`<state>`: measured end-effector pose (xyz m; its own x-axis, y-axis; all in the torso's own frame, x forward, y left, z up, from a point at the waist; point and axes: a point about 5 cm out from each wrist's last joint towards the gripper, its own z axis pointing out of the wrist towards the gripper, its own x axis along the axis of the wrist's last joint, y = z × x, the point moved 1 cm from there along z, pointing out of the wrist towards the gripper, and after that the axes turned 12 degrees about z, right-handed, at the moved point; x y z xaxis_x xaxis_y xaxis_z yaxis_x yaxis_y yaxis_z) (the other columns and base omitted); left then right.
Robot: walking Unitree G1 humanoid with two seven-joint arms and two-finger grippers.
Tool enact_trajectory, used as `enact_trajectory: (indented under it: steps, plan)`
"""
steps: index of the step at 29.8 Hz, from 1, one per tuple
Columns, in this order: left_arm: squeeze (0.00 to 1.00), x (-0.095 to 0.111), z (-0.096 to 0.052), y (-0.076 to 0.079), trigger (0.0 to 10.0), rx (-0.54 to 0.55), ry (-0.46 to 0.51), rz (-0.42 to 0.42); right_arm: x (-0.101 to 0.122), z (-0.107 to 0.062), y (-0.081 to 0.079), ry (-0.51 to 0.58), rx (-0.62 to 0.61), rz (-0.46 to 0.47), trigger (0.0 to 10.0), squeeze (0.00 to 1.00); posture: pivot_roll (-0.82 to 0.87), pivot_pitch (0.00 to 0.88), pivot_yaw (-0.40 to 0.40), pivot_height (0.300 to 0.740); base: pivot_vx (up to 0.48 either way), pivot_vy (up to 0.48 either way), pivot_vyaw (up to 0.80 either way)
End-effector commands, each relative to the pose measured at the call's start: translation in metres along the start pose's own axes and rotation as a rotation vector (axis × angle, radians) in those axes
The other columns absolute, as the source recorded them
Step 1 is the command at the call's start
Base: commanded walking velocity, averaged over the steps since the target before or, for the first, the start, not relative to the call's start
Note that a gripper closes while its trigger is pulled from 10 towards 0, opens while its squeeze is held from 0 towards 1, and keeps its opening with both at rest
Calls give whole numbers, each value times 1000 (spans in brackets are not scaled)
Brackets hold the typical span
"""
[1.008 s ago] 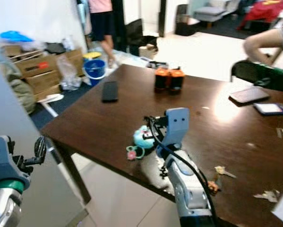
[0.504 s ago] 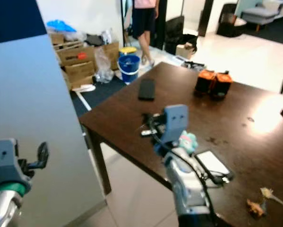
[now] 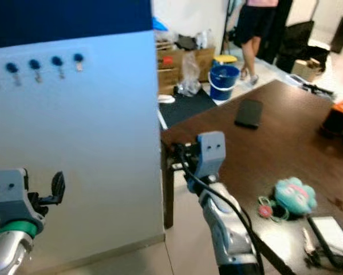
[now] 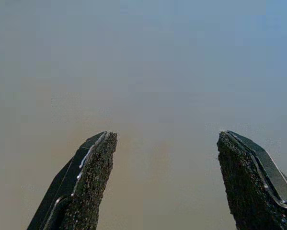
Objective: Hang keys on a hook
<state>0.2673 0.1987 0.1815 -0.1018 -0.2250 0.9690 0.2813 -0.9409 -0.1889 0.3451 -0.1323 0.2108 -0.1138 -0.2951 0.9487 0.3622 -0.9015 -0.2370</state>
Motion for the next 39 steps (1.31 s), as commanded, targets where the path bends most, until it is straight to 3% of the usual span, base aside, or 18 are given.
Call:
enact_trajectory:
  steps: [1,6,13,14,16,23,32,39]
  plan:
    - [0,-6,-3,-1,10000,8,-20,5,-8,-3,3,-31,-13,-7,10000,0,-136,104,139,740,0,0,800]
    - [0,-13,-3,-10,10000,93,-49,27,-8,-22,32,-12,-195,-75,10000,0,-142,110,149,740,0,0,800]
    - [0,-10,0,-6,10000,62,-34,8,-3,-34,49,23,-319,-98,10000,0,-148,117,164,740,0,0,800]
    - [0,-9,1,-4,10000,49,-26,0,-3,-35,51,41,-332,-64,10000,0,-151,113,171,740,0,0,0]
    - [0,-6,1,0,10000,20,-12,-13,-3,-37,51,51,-342,-28,10000,0,-151,113,171,740,0,0,0]
    - [0,-2,-1,7,10000,-26,16,-14,-10,-35,45,15,-308,-28,10000,0,-149,111,173,740,0,0,0]
    - [0,-2,-1,7,10000,-25,24,-23,-14,-36,44,-1,-307,-10,10000,0,-147,108,174,740,0,0,-646]
    - [0,-1,0,8,10000,-36,37,-31,-11,-37,45,19,-315,-4,10000,0,-149,108,176,740,0,0,0]
